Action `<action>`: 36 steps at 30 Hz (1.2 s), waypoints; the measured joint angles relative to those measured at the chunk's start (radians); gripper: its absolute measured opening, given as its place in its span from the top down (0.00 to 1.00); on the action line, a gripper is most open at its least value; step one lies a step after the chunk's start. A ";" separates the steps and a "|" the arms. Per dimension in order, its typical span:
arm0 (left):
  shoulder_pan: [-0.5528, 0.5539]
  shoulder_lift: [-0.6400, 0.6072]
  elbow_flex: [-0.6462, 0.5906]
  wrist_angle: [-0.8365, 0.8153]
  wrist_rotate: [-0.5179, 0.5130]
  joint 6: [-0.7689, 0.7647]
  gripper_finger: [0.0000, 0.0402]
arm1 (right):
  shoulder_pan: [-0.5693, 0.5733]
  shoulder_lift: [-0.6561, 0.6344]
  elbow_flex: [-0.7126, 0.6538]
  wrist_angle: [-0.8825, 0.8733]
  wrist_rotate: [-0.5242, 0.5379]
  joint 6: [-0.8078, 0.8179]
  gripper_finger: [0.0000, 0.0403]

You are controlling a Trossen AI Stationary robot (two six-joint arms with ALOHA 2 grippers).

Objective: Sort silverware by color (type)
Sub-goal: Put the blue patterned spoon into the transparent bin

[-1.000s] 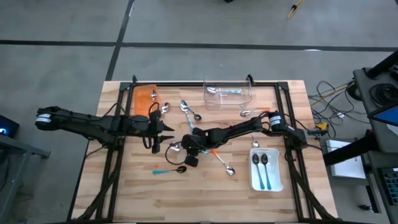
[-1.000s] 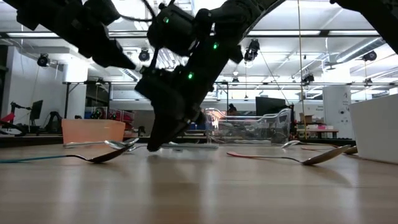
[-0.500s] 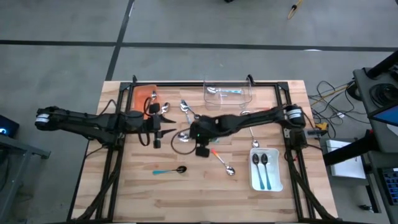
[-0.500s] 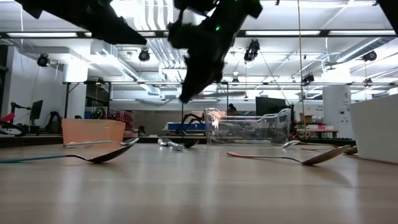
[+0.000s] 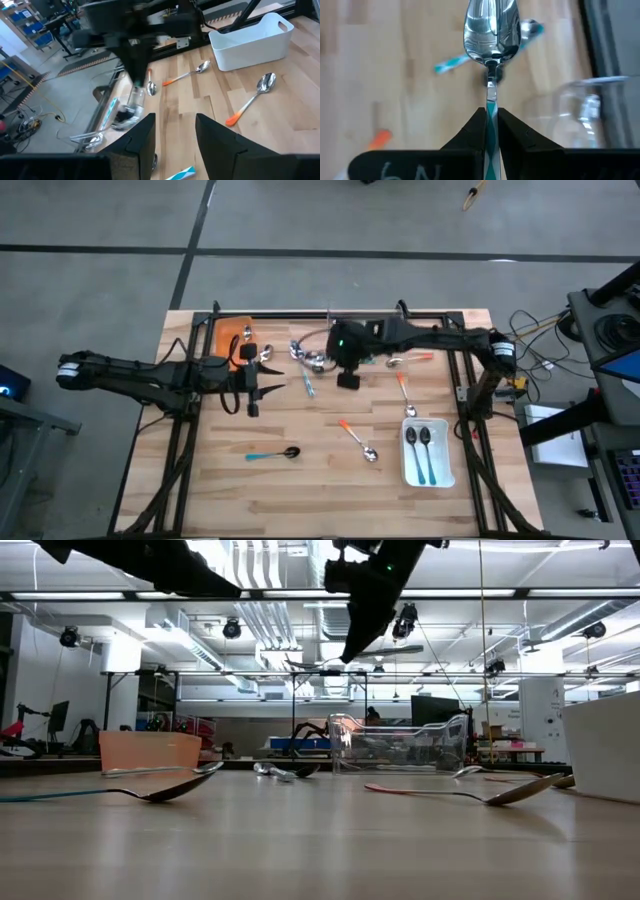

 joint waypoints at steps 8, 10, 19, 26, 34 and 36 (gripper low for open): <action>0.000 0.001 -0.001 0.003 -0.001 0.035 0.70 | -0.224 -0.006 0.000 -0.007 0.001 -0.290 0.95; 0.000 0.001 -0.001 0.002 -0.001 0.043 0.70 | -0.278 0.000 0.000 -0.008 -0.001 -0.330 0.95; 0.000 0.001 -0.001 0.000 -0.002 0.054 0.70 | -0.479 0.061 0.000 -0.025 -0.099 -0.419 0.94; 0.000 0.001 -0.002 -0.001 -0.002 0.054 0.70 | -0.548 0.123 0.000 -0.022 -0.171 -0.440 0.94; 0.000 0.000 -0.002 -0.003 -0.002 0.059 0.70 | -0.549 0.193 -0.002 -0.020 -0.220 -0.518 0.94; 0.000 0.000 -0.002 -0.003 -0.002 0.059 0.70 | -0.550 0.202 -0.002 -0.018 -0.226 -0.523 0.94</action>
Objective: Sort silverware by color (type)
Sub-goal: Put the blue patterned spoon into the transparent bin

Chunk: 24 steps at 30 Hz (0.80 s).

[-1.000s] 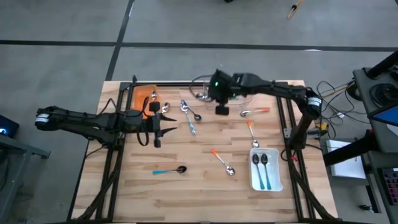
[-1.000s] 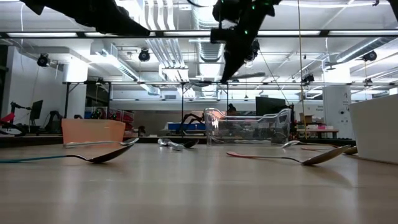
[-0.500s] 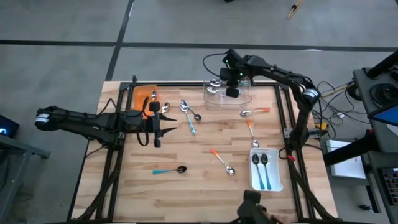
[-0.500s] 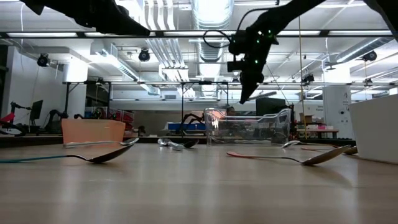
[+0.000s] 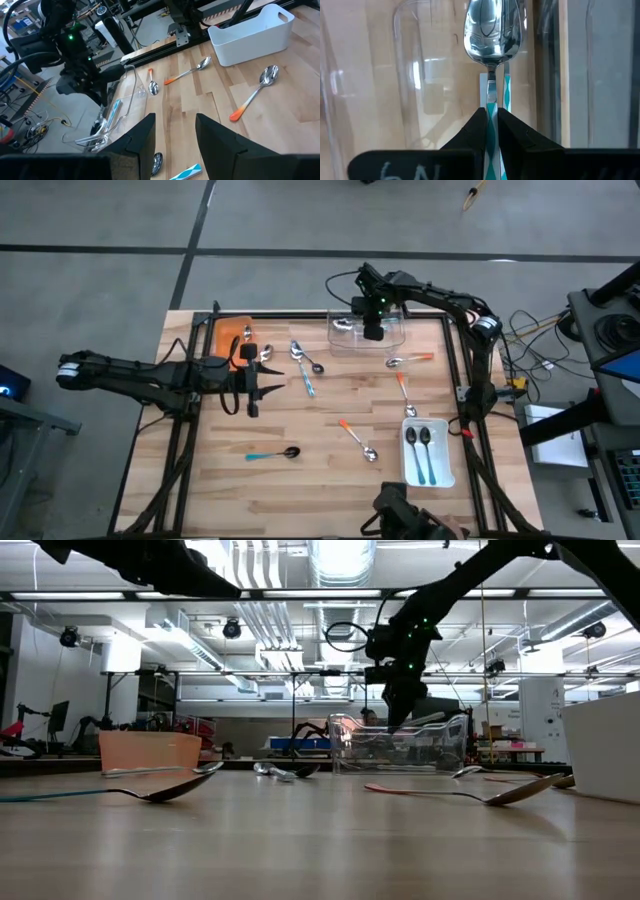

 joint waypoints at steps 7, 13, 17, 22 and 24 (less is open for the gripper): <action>0.000 0.000 0.000 -0.003 0.000 0.000 0.70 | 0.000 0.028 0.000 0.015 -0.010 0.012 0.94; 0.000 0.000 0.000 -0.003 0.000 0.000 0.70 | 0.000 0.065 0.000 0.059 -0.010 0.034 0.94; 0.000 0.000 0.000 -0.003 0.000 0.000 0.70 | 0.000 0.076 0.000 0.061 -0.010 0.026 0.94; 0.000 0.000 0.000 -0.003 0.000 0.004 0.70 | 0.001 0.077 0.000 0.062 -0.033 0.027 0.94; 0.000 0.000 0.000 -0.003 0.000 0.004 0.70 | 0.001 0.077 0.000 0.062 -0.056 0.038 0.94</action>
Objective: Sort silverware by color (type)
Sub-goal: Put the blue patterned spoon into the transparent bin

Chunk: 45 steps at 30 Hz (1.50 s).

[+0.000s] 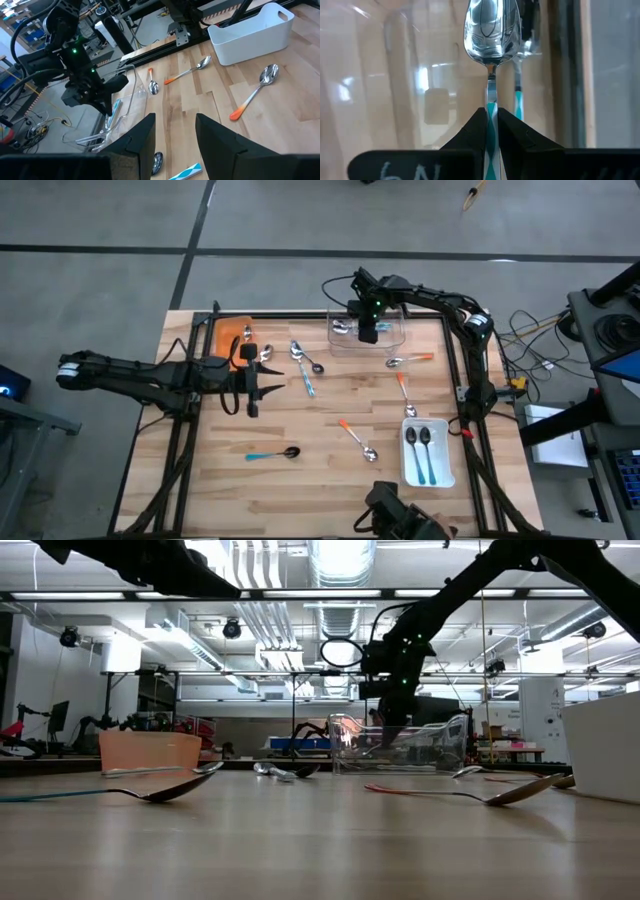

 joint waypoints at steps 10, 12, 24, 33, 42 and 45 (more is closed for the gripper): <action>0.000 0.000 0.000 0.000 0.000 0.000 0.70 | 0.004 0.000 -0.011 0.005 -0.010 0.016 0.94; 0.000 0.000 0.000 0.000 0.000 0.000 0.70 | 0.004 0.000 -0.013 0.010 -0.010 0.016 0.94; 0.000 0.000 0.000 0.000 0.000 0.000 0.70 | 0.004 0.000 -0.014 0.018 -0.010 0.070 0.94; 0.000 0.000 0.000 0.000 0.000 0.000 0.70 | 0.006 0.000 -0.042 0.021 -0.007 0.071 0.94; 0.000 0.000 0.000 0.000 0.000 0.000 0.70 | 0.006 0.000 -0.079 0.079 -0.006 0.071 0.94; 0.000 0.000 0.000 0.000 0.000 0.001 0.70 | 0.006 0.000 -0.079 0.083 -0.007 0.083 0.94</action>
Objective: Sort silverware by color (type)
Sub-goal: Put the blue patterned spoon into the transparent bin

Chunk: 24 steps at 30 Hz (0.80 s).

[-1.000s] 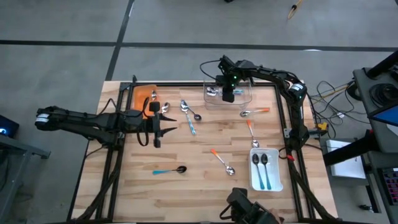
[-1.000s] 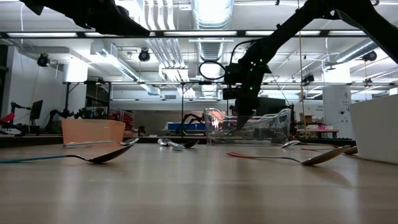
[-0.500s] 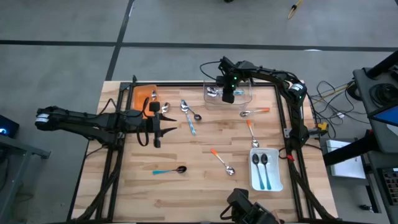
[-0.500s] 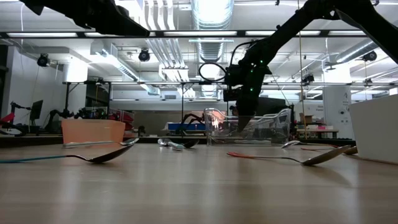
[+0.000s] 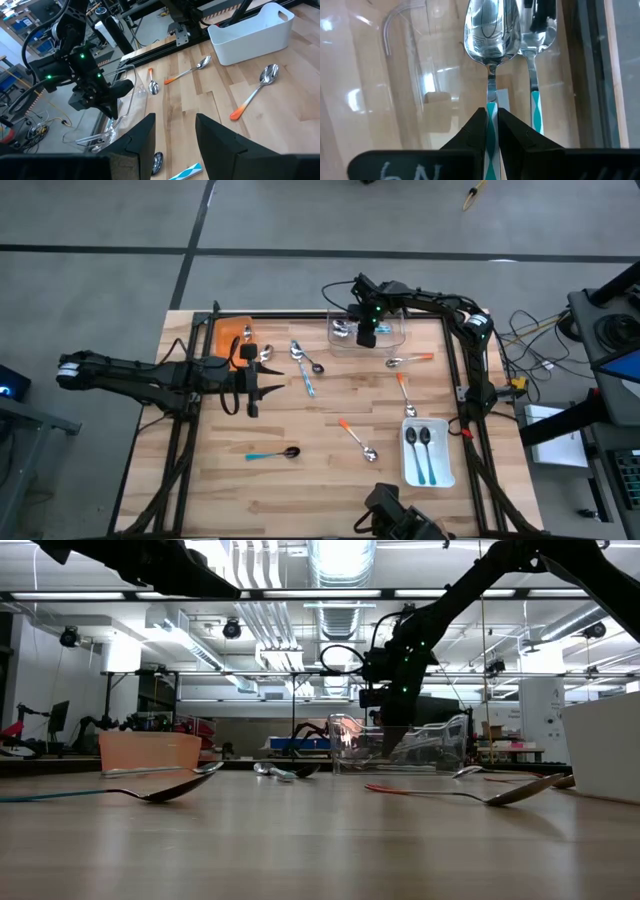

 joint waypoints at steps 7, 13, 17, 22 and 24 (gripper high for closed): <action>0.000 0.000 0.000 0.000 0.000 0.002 0.70 | 0.000 0.000 0.000 0.006 0.000 -0.006 0.94; 0.000 0.000 0.000 0.000 0.000 0.002 0.70 | 0.000 0.000 0.000 0.011 0.000 -0.006 0.94; 0.000 0.000 0.000 0.000 0.000 0.002 0.70 | 0.000 0.000 0.000 0.011 0.000 0.013 0.94; 0.000 0.000 0.000 0.000 0.000 0.002 0.70 | 0.000 0.000 0.000 0.010 -0.001 0.036 0.94; 0.000 0.000 0.000 0.000 0.000 0.002 0.70 | 0.000 0.000 0.000 0.009 -0.011 0.028 0.94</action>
